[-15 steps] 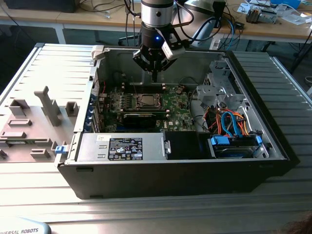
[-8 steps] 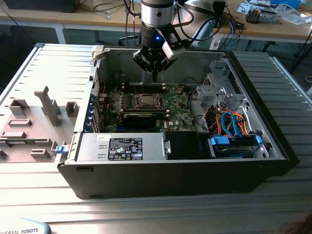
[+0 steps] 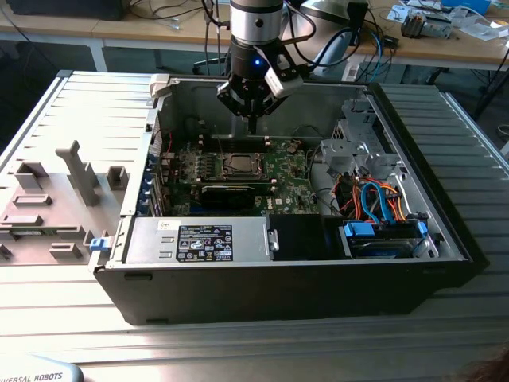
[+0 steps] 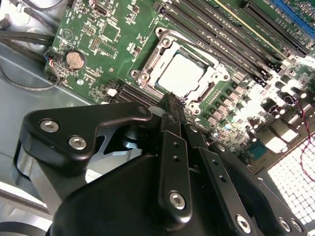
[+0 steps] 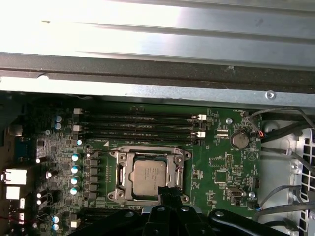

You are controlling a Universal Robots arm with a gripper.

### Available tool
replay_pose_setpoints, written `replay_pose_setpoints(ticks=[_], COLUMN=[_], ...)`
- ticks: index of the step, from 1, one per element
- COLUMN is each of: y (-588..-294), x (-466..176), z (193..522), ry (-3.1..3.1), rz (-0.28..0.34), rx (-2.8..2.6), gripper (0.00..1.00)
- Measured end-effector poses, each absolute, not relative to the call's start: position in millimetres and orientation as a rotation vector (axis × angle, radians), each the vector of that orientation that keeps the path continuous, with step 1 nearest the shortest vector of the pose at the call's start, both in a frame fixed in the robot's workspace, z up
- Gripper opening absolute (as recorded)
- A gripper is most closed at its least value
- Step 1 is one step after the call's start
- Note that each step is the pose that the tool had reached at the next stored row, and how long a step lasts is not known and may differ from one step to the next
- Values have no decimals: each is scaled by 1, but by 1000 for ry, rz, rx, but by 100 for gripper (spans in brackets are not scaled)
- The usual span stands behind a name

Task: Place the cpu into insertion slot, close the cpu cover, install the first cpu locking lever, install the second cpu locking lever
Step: 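Install the first cpu locking lever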

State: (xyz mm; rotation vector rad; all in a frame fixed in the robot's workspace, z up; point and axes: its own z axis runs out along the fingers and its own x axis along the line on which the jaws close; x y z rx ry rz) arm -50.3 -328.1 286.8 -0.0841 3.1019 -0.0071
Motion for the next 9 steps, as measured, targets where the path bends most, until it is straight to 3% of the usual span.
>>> replay_pose_setpoints(ticks=[9], y=[-328], x=[-50], z=[287], ry=[3101], rz=[-7], rx=[-101], gripper=[11])
